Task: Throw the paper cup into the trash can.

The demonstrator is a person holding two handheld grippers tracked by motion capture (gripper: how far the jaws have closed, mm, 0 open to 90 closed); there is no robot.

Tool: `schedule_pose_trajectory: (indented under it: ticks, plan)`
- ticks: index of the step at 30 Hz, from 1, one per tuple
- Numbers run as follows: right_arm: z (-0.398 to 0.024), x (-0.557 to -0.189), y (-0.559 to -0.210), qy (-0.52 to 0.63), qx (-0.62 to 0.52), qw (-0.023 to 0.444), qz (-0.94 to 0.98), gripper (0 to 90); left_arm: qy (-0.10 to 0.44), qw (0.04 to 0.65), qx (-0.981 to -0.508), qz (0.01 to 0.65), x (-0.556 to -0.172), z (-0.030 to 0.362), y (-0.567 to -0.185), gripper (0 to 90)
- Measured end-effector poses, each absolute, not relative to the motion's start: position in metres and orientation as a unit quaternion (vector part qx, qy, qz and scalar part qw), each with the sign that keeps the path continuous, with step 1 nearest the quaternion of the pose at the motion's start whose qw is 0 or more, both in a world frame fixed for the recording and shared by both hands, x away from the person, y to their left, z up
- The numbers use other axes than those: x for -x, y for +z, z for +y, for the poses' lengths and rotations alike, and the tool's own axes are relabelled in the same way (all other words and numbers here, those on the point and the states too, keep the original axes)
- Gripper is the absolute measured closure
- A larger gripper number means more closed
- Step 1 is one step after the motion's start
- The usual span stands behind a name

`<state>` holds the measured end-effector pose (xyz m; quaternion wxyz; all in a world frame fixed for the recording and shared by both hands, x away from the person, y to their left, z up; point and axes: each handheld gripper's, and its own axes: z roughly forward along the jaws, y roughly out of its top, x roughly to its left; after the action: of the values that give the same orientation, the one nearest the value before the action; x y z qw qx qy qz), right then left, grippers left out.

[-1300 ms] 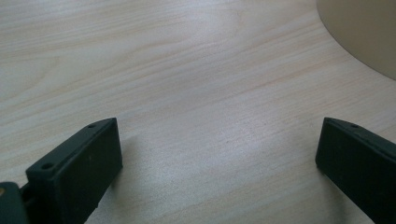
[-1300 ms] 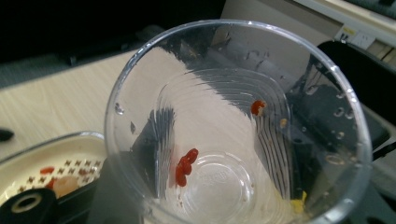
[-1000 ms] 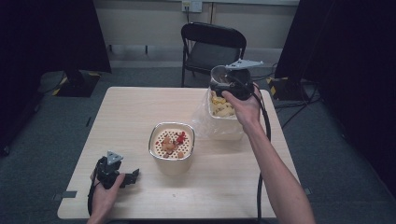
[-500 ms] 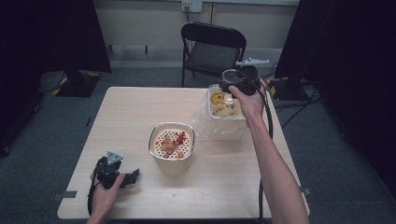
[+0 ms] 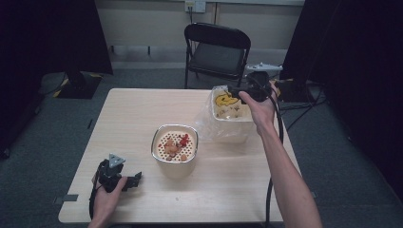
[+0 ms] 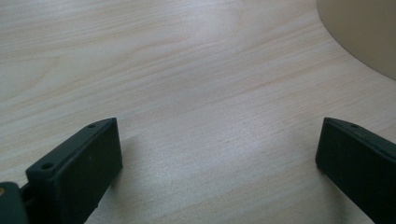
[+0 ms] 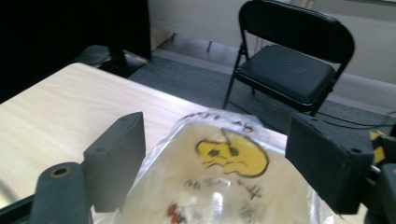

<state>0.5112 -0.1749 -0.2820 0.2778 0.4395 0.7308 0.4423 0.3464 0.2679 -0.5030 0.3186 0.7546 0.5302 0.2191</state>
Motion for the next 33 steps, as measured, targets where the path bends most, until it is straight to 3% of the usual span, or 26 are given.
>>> schedule_pose_trajectory:
  ticks: [20, 33]
  plan:
    - [-0.191, -0.429, -0.308, 0.463, -0.403, 0.26, 0.745, 16.6, 0.219, 0.319, -0.755, 0.53, -0.346, 0.268, -0.503, 0.0]
    - [-0.208, -0.375, -0.367, 0.438, -0.404, 0.232, 0.769, 15.2, 0.219, 0.319, -0.755, 0.53, -0.346, 0.268, -0.503, 0.0]
